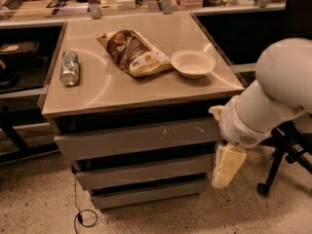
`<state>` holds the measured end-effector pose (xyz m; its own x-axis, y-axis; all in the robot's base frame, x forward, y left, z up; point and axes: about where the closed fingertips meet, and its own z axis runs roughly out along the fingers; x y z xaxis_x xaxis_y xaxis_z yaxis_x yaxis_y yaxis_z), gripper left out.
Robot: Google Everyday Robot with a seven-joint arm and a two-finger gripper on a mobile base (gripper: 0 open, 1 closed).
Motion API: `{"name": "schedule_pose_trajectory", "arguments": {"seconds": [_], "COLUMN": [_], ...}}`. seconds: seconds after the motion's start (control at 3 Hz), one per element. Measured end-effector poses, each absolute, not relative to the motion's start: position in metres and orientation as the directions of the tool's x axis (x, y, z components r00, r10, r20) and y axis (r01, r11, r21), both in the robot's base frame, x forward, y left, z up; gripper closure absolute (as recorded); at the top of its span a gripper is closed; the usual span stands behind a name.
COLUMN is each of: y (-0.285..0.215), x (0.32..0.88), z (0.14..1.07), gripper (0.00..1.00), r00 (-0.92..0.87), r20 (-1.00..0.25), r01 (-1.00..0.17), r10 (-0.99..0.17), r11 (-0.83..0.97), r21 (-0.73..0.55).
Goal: Open middle drawer
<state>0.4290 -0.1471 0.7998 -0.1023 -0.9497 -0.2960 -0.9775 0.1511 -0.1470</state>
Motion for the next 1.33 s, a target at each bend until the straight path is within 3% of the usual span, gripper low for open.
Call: {"name": "schedule_pose_trajectory", "arguments": {"seconds": [0.33,0.67,1.33], "y": [-0.131,-0.131,-0.1], "x": [0.428,0.428,0.418], "z": [0.743,0.743,0.627], "gripper": [0.0,0.0,0.0], "r00": [-0.116,-0.116,-0.163], "r20": [-0.296,-0.296,-0.322], "r01": [-0.988,-0.988,-0.986], "r10": [-0.948,-0.948,-0.933], "r11": [0.141,0.141,0.16], "r21": [-0.065,-0.065,0.034]}}
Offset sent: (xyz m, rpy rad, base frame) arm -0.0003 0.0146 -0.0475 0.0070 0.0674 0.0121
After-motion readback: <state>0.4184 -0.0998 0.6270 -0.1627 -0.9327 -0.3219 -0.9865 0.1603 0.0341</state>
